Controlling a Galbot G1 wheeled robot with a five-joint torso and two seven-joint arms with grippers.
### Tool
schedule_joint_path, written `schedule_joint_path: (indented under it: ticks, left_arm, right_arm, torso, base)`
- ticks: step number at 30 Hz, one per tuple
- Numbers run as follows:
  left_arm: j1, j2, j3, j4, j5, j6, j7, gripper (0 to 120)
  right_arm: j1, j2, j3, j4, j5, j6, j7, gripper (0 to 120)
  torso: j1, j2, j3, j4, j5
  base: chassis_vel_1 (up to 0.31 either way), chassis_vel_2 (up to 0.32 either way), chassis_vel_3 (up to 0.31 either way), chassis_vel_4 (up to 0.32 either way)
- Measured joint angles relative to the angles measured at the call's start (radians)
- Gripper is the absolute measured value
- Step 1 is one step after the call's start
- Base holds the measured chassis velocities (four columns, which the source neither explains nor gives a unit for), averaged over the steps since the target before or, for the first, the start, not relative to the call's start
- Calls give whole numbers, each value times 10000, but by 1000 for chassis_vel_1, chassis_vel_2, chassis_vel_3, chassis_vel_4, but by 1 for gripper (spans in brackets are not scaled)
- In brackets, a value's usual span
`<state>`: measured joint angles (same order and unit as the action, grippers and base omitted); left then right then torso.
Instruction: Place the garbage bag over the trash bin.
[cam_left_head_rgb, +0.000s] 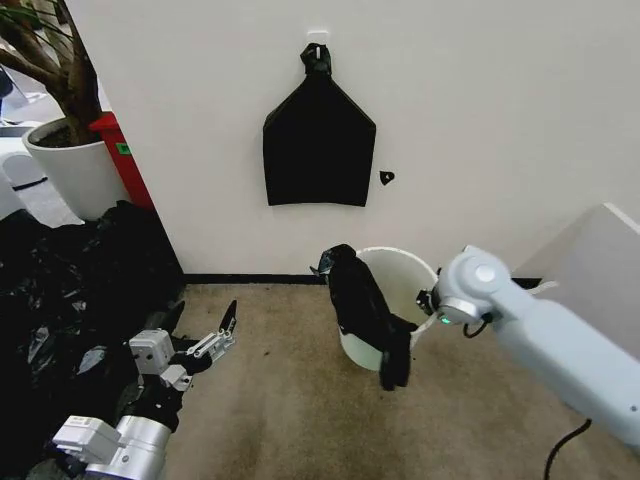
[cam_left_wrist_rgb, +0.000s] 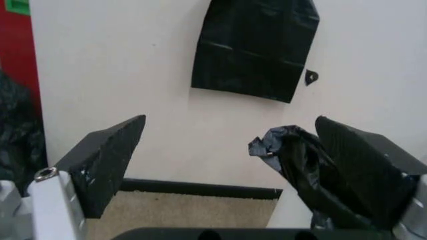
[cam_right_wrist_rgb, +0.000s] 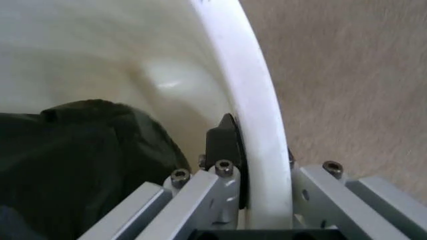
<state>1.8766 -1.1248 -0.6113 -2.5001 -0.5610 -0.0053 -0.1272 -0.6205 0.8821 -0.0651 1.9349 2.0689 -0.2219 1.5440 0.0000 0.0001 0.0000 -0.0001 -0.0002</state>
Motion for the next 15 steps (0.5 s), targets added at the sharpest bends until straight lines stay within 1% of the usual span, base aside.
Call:
schedule_joint_path:
  ticks: [1, 3, 6, 15]
  left_arm:
    - [0, 0, 0, 0, 0, 0, 0, 100]
    - [-30, 50, 48, 17, 19, -5, 14, 100]
    - [-57, 71, 163, 122, 64, -5, 18, 100]
    - [-144, -17, 538, 322, 303, -5, 67, 100]
  right_arm:
    - [0, 0, 0, 0, 0, 0, 0, 0]
    - [-490, 245, 310, -28, -302, -1, -37, 0]
    - [-997, 384, 354, -45, -769, -61, -77, 0]
    - [-1520, 652, 178, -278, -1300, -190, -165, 0]
  torso:
    - [0, 0, 0, 0, 0]
    - [0, 0, -1, 1, 3]
    - [0, 0, 0, 0, 2]
    - [0, 0, 0, 1, 2]
  base:
    - [0, 0, 0, 0]
    - [0, 0, 0, 0]
    - [0, 0, 0, 0]
    - [0, 0, 0, 0]
